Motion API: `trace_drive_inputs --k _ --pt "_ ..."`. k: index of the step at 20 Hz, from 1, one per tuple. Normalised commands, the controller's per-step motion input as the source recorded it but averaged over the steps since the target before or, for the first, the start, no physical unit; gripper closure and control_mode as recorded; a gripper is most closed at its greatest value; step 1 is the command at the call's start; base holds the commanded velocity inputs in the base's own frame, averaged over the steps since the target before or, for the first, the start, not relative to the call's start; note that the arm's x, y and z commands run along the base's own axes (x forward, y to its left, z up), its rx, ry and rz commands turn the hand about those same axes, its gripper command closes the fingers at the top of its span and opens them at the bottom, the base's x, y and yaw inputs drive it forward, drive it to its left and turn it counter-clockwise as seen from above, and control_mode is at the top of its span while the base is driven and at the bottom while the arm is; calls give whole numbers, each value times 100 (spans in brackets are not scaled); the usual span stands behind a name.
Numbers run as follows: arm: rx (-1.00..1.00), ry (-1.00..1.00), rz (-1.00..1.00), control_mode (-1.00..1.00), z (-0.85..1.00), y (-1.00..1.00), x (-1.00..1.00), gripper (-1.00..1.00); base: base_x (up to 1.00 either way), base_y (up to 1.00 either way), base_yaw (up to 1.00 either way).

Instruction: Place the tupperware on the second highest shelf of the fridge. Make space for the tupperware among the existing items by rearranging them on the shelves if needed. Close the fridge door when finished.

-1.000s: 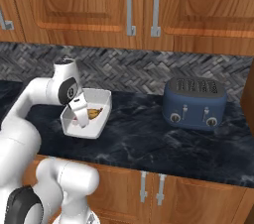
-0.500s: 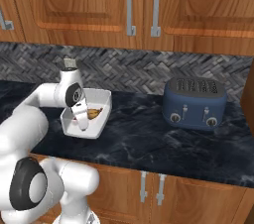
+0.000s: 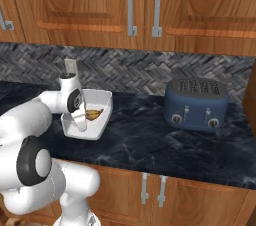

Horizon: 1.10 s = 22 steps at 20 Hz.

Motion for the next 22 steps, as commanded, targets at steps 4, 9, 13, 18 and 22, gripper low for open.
trace_drive_inputs --k 4,9,13,18,22 --pt "0 -13 -8 -100 -36 1 42 -100 0 0 0" --pt "0 -11 -4 -100 -67 0 40 -100 0 0 0" --pt "0 -10 -1 -100 -76 0 32 -100 0 0 0" --pt "0 0 0 -100 -13 0 1 100 0 0 0" --pt "6 -11 0 -100 17 -20 -30 100 0 0 0"
